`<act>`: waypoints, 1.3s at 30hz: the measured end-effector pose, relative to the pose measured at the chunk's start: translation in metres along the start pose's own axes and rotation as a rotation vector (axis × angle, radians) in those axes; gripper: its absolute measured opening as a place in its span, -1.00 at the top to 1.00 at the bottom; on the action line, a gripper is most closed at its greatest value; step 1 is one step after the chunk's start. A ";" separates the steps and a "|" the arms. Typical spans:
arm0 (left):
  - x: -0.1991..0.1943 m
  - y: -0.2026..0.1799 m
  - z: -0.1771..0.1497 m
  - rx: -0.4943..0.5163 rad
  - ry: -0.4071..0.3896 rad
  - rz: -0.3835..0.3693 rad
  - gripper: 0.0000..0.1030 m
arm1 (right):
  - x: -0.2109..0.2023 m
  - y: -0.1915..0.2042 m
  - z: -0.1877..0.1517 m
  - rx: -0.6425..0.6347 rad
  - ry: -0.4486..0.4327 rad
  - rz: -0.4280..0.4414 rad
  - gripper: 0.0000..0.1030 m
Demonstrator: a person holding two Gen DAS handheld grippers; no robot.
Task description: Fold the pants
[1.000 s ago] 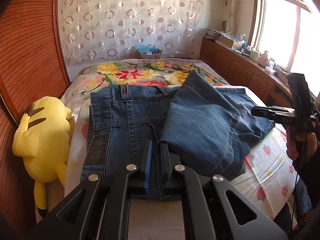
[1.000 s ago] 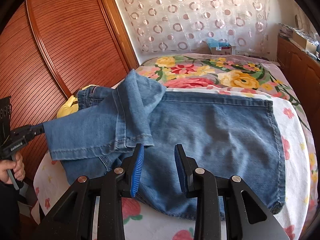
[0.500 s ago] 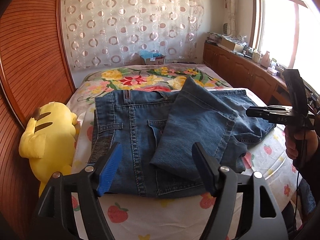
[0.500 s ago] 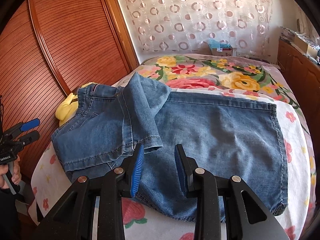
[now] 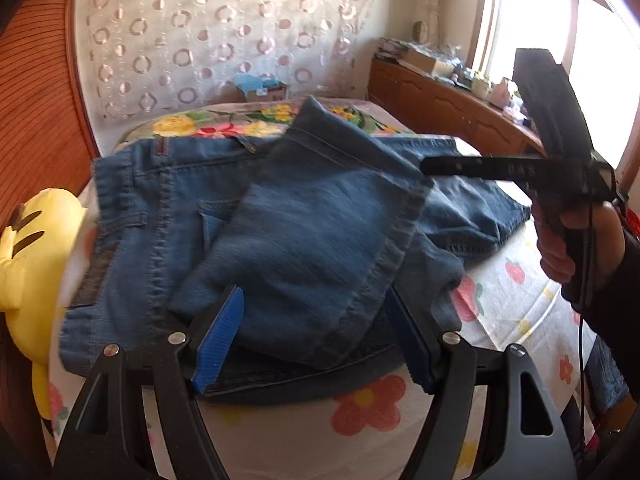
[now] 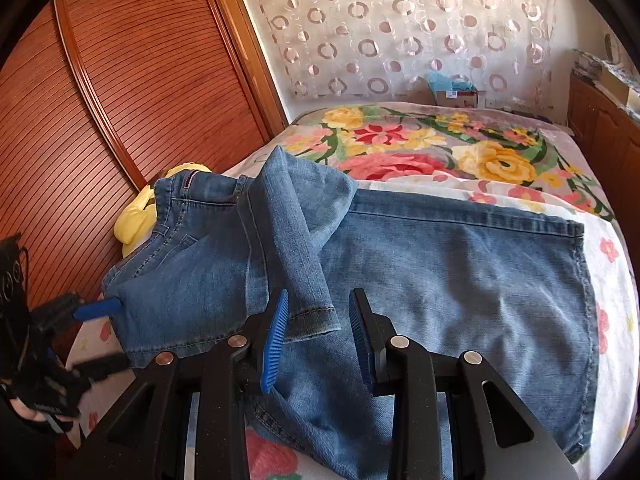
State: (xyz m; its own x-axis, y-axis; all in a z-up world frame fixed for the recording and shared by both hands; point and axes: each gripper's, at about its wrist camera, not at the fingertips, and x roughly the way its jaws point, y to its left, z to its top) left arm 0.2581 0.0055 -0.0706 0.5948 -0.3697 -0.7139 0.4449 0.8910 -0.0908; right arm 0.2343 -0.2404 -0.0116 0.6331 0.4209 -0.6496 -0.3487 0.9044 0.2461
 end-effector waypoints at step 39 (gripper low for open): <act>-0.068 0.096 0.012 -0.103 -0.155 0.131 0.88 | 0.060 0.098 0.089 -0.241 -0.041 0.124 0.92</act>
State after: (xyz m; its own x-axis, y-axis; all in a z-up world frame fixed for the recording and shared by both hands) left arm 0.2680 0.1132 -0.0225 0.7424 -0.2777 -0.6097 0.2908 0.9534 -0.0802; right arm 0.2992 -0.1203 0.0375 0.6009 0.5347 -0.5941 -0.5769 0.8046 0.1407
